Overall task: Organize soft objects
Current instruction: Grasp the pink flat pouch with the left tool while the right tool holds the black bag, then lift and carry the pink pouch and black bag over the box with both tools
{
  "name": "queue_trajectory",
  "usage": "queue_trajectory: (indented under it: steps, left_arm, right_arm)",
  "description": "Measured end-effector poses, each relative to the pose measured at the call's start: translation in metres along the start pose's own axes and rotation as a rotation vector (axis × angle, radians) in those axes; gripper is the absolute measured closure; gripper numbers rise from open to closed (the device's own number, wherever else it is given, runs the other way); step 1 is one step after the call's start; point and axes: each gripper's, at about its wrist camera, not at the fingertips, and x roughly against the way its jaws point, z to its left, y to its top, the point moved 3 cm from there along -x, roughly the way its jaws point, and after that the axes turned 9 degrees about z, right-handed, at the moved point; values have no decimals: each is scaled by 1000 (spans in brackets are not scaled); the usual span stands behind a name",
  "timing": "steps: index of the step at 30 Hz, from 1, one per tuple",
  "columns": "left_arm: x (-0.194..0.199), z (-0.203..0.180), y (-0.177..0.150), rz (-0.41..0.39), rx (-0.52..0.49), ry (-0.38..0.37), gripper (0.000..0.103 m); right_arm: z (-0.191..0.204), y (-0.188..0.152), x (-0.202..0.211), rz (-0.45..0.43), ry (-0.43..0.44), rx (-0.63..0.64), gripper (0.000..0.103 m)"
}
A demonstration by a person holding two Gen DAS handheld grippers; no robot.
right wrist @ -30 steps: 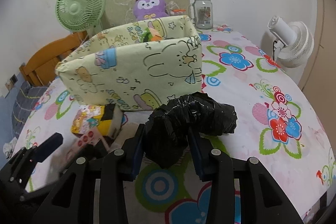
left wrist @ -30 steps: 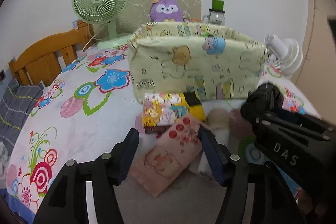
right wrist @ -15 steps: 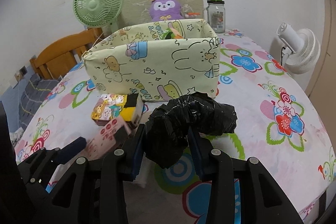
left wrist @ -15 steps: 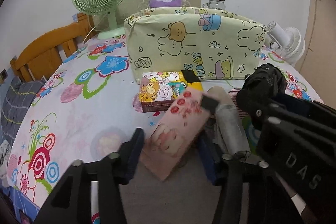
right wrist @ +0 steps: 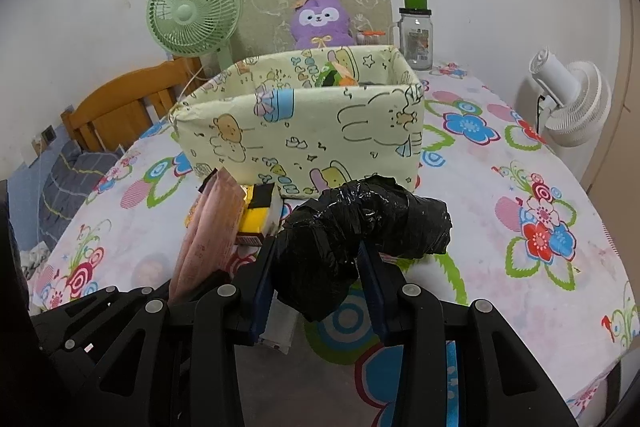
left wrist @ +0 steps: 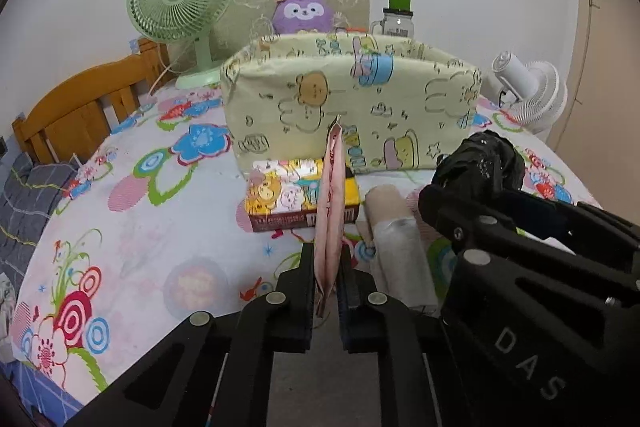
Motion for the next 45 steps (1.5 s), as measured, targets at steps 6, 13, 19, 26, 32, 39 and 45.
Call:
queue_trajectory:
  steps: [6,13,19,26,32,39,45]
  left_arm:
    - [15,-1,10,-29,11,-20,96]
    - [41,-5,24,-79,13,-28,96]
    - [62,-9,36,-115,14,-35,96]
    - [83,-13,51,-149,10,-43,96]
    - [99,-15,65,-179,5,-44,96]
    - [107,-15,81,-196,1,-42,96]
    - [106,-14,98,-208,-6,-38,96]
  right_arm:
    - [0,7,18,-32,-1,2,59]
    - [2,17,44,-78,-3,8,59]
    - [3,28,66,-115,-1,9,59]
    - [3,41,89,-153,3,6,59]
    - [4,54,106,-183,3,13,59]
    - [4,72,115,-198,3,18,59]
    - [3,89,113,-209,5,20,59]
